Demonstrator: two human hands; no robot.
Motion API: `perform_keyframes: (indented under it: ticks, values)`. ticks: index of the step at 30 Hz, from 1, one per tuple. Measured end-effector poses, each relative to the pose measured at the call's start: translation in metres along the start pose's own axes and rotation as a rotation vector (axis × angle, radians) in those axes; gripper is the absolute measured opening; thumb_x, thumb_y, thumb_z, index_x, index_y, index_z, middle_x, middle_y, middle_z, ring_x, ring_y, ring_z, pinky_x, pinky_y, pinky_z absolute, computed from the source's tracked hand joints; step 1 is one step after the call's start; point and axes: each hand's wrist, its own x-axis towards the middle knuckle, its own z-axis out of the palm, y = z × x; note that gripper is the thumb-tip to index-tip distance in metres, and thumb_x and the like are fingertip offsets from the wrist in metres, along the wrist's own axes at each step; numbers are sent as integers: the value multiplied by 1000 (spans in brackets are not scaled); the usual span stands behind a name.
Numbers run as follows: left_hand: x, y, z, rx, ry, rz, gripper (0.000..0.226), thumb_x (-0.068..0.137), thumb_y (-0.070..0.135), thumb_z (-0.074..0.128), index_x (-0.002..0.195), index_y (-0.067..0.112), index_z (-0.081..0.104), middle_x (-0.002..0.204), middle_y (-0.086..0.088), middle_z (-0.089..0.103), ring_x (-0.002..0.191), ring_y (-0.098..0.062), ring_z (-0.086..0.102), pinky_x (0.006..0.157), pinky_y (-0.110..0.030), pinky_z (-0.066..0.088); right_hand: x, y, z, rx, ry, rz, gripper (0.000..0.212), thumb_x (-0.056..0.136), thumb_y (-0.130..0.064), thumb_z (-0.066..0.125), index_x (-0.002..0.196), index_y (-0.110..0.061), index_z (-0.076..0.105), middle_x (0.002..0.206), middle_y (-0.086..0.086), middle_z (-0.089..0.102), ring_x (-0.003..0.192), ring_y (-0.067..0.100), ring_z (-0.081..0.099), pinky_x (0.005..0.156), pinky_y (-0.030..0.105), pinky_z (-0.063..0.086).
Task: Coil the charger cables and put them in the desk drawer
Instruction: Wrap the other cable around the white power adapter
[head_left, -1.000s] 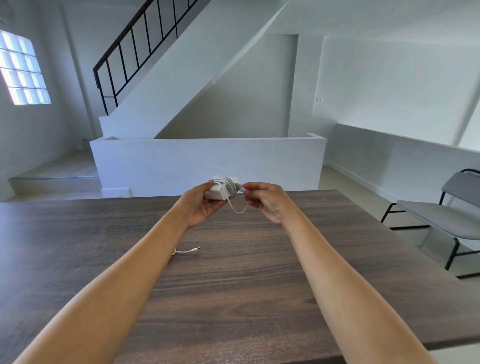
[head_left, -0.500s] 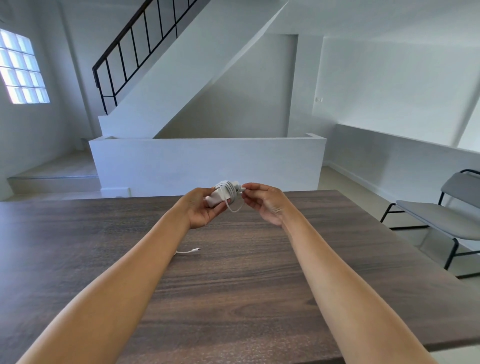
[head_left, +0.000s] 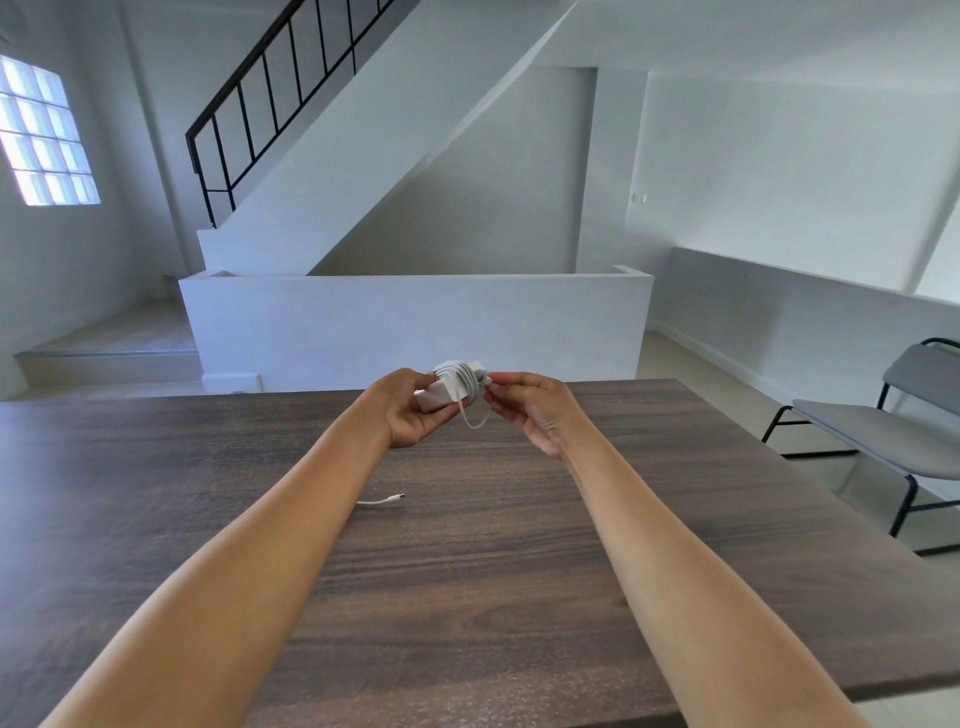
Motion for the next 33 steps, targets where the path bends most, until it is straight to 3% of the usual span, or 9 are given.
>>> perform_keyframes:
  ticks: [7, 12, 16, 18, 21, 23, 27, 29, 33]
  values:
    - [0, -4, 4, -45, 46, 27, 28, 95, 2, 44, 121, -4, 52, 103, -24, 59, 81, -29, 64, 58, -39, 58, 0, -3, 5, -526, 76, -300, 23, 80, 5, 70, 75, -17, 70, 76, 2, 70, 71, 11, 67, 76, 23, 58]
    - [0, -4, 5, -21, 51, 27, 30, 95, 2, 44, 124, -5, 52, 106, -25, 59, 83, -30, 65, 60, -39, 59, -3, -7, 12, -179, 55, -6, 12, 82, 8, 66, 78, -3, 66, 57, 4, 69, 53, 11, 65, 56, 19, 55]
    - [2, -5, 2, 13, 74, 39, 30, 96, 3, 45, 124, -4, 52, 109, -25, 60, 86, -30, 65, 66, -42, 57, -4, -9, 16, -203, 77, -4, 15, 81, 10, 66, 76, -4, 67, 61, 8, 69, 52, 12, 66, 53, 18, 55]
    - [2, -5, 2, 26, 99, 47, 30, 96, 6, 46, 124, -4, 51, 107, -25, 60, 89, -30, 65, 65, -43, 57, -5, -8, 18, -279, 118, -55, 17, 82, 8, 65, 89, -8, 66, 75, 13, 69, 61, 16, 66, 58, 21, 57]
    - [0, -3, 2, 61, 140, 78, 27, 97, 9, 47, 121, -1, 50, 103, -23, 58, 86, -30, 64, 63, -42, 57, -4, -6, 20, -354, 85, -72, 38, 84, 3, 62, 115, -19, 62, 89, 15, 69, 76, 20, 67, 64, 25, 57]
    - [1, 0, 1, 88, 158, 99, 27, 96, 9, 48, 122, 0, 50, 103, -22, 57, 84, -30, 64, 62, -44, 57, -4, -5, 21, -450, 47, -82, 37, 84, -3, 66, 119, -13, 65, 97, 17, 70, 80, 20, 68, 69, 26, 57]
    - [-2, 2, 0, 129, 148, 102, 22, 96, 8, 48, 118, 1, 49, 102, -21, 55, 85, -30, 62, 74, -43, 60, -6, -3, 21, -516, 40, -132, 15, 82, -7, 72, 97, -10, 72, 92, 18, 72, 76, 21, 69, 72, 32, 59]
    - [-4, 3, -1, 178, 159, 99, 17, 97, 8, 49, 113, 2, 48, 93, -18, 53, 79, -28, 60, 66, -42, 58, -5, -6, 20, -577, 52, -161, 4, 83, -8, 73, 85, -11, 72, 85, 12, 72, 73, 20, 70, 72, 33, 61]
    - [-6, 4, -7, 225, 180, 80, 18, 97, 8, 49, 114, 3, 46, 91, -18, 51, 78, -27, 58, 75, -47, 55, -3, -11, 19, -879, 28, -265, 8, 84, -12, 71, 88, -5, 73, 84, 4, 71, 79, 17, 70, 82, 32, 58]
